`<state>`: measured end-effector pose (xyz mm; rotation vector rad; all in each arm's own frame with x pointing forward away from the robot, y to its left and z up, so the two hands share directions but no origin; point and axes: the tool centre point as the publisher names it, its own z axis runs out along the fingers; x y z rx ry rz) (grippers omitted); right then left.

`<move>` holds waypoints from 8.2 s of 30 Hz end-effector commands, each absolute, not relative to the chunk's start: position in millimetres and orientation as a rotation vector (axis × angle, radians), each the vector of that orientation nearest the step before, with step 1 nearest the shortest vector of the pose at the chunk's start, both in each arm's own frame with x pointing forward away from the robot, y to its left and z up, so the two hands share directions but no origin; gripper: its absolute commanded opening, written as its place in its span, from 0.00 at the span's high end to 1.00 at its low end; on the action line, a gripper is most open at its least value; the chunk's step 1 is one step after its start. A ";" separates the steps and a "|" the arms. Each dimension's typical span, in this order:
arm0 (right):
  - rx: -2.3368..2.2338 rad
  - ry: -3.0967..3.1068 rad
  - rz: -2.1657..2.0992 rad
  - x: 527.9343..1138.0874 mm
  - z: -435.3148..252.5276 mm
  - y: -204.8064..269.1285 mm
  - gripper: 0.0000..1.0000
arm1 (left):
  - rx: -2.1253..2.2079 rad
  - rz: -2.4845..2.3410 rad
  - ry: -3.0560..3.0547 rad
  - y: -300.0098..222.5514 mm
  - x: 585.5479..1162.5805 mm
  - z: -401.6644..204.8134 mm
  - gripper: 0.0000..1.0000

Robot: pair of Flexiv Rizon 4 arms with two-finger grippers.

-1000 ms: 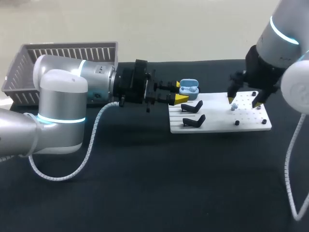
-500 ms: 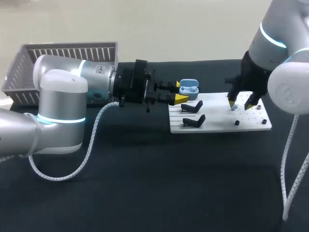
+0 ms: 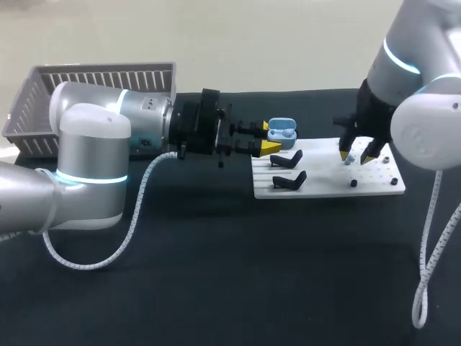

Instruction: Pick up each earbud case from the left stands, insert the matching earbuds, close the lid, and place the case in the box.

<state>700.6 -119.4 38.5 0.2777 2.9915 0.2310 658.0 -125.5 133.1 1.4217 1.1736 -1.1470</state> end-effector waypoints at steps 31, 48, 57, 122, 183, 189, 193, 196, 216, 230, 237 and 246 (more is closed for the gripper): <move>0.327 3.005 0.242 710.5 22.8 -120.3 0.73 | 1.417 -1.141 1.173 -125.5 656.5 132.4 1.00; 0.332 3.006 0.234 705.4 31.3 -121.3 1.00 | 1.417 -1.141 1.173 -125.5 656.5 132.4 1.00; 0.240 2.964 0.201 679.2 73.6 -127.4 1.00 | 1.417 -1.141 1.173 -125.5 656.5 132.4 1.00; -0.880 2.928 0.075 617.7 225.5 25.4 1.00 | 1.417 -1.141 1.173 -125.5 656.5 132.4 1.00; -0.814 2.869 0.003 640.6 172.5 35.1 1.00 | 1.417 -1.141 1.173 -125.5 656.5 132.4 1.00; -0.803 2.871 0.003 642.4 170.5 34.6 1.00 | 1.417 -1.141 1.173 -125.5 656.5 132.4 1.00; -0.796 2.871 0.003 643.5 170.4 34.7 1.00 | 1.417 -1.141 1.173 -125.5 656.5 132.4 1.00; -0.791 2.872 0.003 644.8 170.0 34.5 1.00 | 1.417 -1.141 1.173 -125.5 656.5 132.4 1.00; -0.790 2.880 0.027 648.4 168.2 33.8 0.34 | 1.417 -1.141 1.173 -125.5 656.5 132.4 1.00; -0.580 2.803 0.042 646.7 211.5 20.7 0.00 | 1.417 -1.141 1.173 -125.5 656.5 132.4 1.00; -0.237 2.786 -0.030 678.1 207.7 -0.5 0.00 | 1.417 -1.141 1.173 -125.5 656.5 132.4 1.00; -0.093 2.794 -0.083 704.6 188.2 -13.9 0.00 | 1.417 -1.141 1.173 -125.5 656.5 132.4 1.00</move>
